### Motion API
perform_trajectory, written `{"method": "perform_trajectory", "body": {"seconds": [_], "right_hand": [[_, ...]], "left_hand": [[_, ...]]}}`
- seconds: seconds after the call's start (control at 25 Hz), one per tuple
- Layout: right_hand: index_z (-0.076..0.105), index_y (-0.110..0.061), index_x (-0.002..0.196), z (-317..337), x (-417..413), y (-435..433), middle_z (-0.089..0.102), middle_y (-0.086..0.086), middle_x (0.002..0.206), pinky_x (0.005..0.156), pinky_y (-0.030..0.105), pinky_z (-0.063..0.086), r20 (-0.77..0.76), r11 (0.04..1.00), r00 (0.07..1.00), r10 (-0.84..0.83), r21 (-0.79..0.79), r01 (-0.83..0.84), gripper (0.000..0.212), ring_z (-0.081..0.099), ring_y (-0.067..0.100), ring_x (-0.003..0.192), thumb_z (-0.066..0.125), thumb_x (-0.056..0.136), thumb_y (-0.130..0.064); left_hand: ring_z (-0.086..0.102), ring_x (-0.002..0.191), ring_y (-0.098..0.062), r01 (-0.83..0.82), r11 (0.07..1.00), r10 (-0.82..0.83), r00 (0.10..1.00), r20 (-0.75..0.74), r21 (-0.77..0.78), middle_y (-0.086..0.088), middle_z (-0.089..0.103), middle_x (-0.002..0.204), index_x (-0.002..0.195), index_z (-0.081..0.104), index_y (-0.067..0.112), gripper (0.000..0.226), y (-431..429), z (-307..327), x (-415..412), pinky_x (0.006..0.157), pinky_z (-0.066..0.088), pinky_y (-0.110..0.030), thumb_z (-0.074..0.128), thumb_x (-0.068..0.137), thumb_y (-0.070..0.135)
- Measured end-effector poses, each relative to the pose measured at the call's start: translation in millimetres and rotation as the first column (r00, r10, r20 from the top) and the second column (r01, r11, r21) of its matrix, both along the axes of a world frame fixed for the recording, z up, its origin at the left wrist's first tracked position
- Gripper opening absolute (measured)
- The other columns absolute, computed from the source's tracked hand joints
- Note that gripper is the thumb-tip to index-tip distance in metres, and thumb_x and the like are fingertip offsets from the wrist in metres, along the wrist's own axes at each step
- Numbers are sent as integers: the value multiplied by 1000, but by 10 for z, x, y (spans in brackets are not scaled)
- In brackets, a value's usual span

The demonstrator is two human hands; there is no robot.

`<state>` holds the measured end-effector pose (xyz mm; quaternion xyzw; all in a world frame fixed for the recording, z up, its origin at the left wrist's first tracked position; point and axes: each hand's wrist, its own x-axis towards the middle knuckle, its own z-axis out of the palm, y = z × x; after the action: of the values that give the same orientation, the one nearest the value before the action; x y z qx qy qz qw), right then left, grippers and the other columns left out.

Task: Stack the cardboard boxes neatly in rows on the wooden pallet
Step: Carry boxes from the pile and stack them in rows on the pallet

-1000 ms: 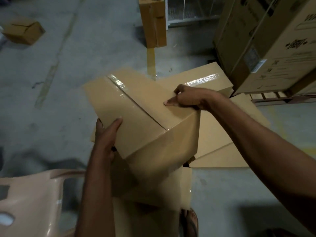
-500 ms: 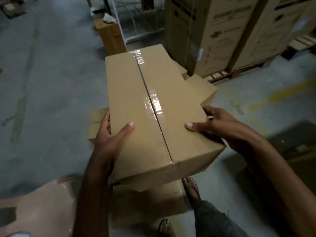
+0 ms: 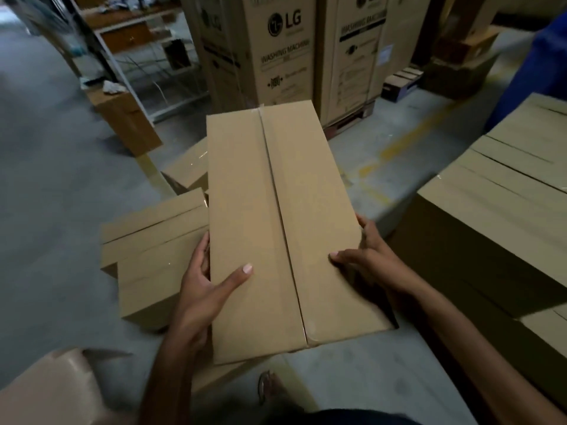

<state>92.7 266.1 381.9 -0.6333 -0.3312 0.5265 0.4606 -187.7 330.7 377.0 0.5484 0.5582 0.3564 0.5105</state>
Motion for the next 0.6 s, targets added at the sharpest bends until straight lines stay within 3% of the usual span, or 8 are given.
{"method": "perform_trajectory", "body": {"seconds": [0.12, 0.2, 0.28, 0.36, 0.48, 0.6], "right_hand": [[30, -33, 155, -90, 338, -726, 58, -10, 138, 107, 37, 49, 19, 999, 1000, 2, 37, -3, 88, 60, 8, 123, 83, 84, -29], [34, -32, 153, -85, 563, -1184, 57, -11, 139, 100, 32, 52, 29, 999, 999, -15, 51, 13, 87, 60, 6, 122, 81, 81, -39], [40, -32, 152, -49, 747, -1629, 58, -12, 137, 85, 20, 54, 40, 997, 998, -53, 56, 50, 76, 60, 1, 116, 78, 85, -33], [44, -32, 150, -19, 865, -2077, 58, -16, 131, 76, 16, 53, 74, 996, 996, -50, 74, 45, 71, 60, -1, 111, 77, 88, -18], [37, -36, 154, -19, 971, -2730, 55, -23, 126, 82, 20, 47, 111, 998, 994, -8, 56, 2, 88, 58, 1, 112, 80, 83, -8], [25, -43, 158, 75, 1059, -3538, 49, -30, 133, 92, 21, 48, 111, 997, 993, 36, 70, -43, 108, 55, -12, 113, 86, 77, -8]], "left_hand": [[42, 86, 41, -50, 999, 49, 999, -20, -3, 34, 44, 125, 158, 28, 37, 98, -762, -100, 439, 67, 40, 3, 84, 80, 20], [50, 97, 32, -64, 998, 65, 997, 42, -29, 29, 48, 132, 157, 29, 37, 94, -1232, -173, 674, 72, 44, 0, 83, 80, 29], [61, 108, 6, -122, 984, 142, 978, 153, -131, 15, 55, 140, 152, 35, 34, 88, -1664, -185, 868, 79, 54, -18, 80, 76, 42], [63, 109, -9, -172, 962, 216, 955, 205, -211, 4, 56, 141, 144, 38, 31, 74, -2074, -172, 1014, 79, 55, -30, 79, 83, 37], [64, 114, -13, -132, 972, 171, 964, 202, -193, 1, 57, 144, 145, 40, 30, 76, -2621, -192, 1051, 73, 58, -27, 81, 83, 17], [61, 122, -13, 6, 987, 23, 984, 175, -161, 10, 59, 140, 154, 37, 39, 99, -3241, -125, 971, 85, 57, -32, 87, 69, 25]]}}
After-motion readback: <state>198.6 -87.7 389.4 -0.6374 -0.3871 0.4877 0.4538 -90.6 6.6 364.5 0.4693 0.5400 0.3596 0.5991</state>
